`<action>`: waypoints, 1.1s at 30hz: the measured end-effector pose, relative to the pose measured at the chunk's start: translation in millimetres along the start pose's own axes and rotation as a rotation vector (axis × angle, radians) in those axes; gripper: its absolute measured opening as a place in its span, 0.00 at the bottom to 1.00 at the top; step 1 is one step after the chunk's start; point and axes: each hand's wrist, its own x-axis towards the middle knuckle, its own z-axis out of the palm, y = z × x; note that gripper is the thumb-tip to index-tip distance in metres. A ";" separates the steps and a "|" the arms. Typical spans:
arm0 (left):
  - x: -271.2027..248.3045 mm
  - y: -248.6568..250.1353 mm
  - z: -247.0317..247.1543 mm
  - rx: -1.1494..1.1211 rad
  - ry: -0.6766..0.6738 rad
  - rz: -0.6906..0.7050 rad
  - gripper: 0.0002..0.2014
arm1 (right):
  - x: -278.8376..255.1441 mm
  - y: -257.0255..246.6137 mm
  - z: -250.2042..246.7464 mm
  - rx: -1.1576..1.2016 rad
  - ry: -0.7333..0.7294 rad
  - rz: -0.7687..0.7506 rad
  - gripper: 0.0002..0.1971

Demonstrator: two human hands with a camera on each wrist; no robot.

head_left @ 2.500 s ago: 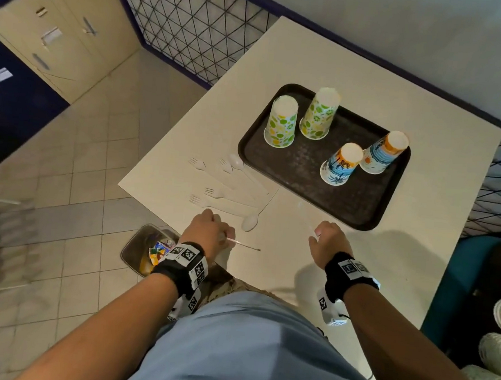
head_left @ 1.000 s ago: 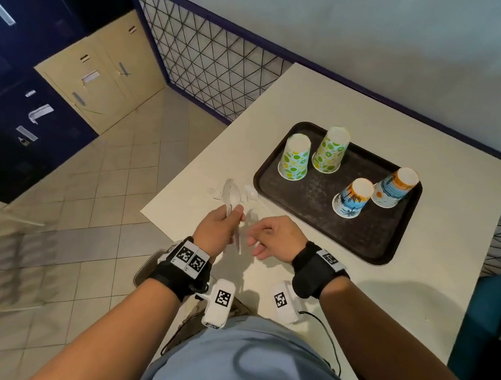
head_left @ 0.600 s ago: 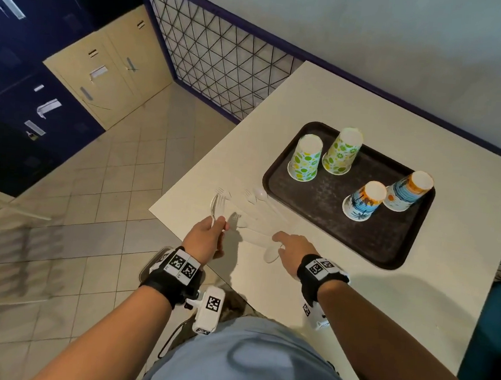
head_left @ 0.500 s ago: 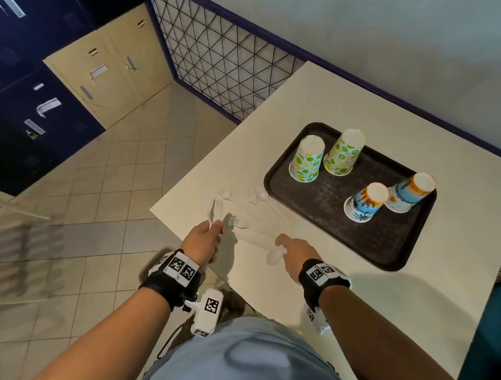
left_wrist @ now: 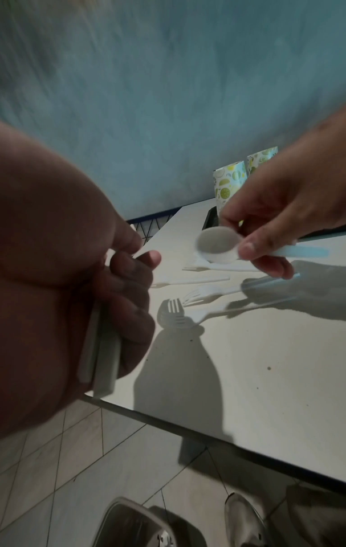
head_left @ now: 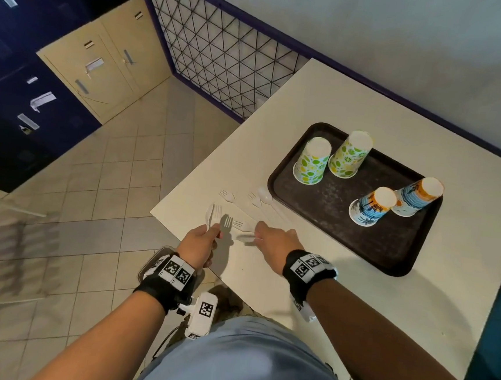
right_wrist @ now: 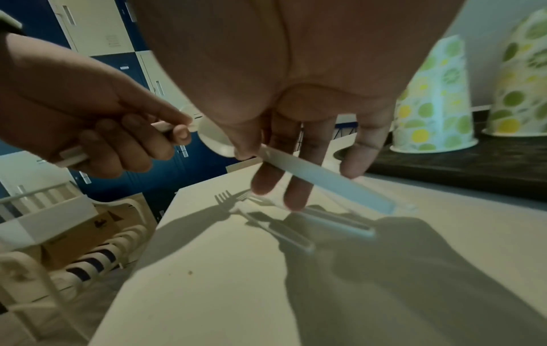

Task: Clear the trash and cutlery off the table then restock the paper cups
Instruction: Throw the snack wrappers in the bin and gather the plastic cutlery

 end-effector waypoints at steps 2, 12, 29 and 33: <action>0.5 1.2 -0.3 0.015 0.014 0.010 0.17 | 11.0 -12.1 2.7 0.112 -0.020 -0.018 0.08; 1.5 5.4 -9.9 0.032 -0.005 0.035 0.12 | 32.0 -21.2 39.9 -0.011 -0.079 0.118 0.20; 11.3 18.2 -3.4 -0.032 0.012 0.086 0.19 | -19.1 -32.5 -1.4 0.287 0.030 0.072 0.10; 11.1 28.3 5.0 -0.035 -0.036 0.093 0.18 | -18.7 -39.2 -9.3 0.352 0.048 0.107 0.11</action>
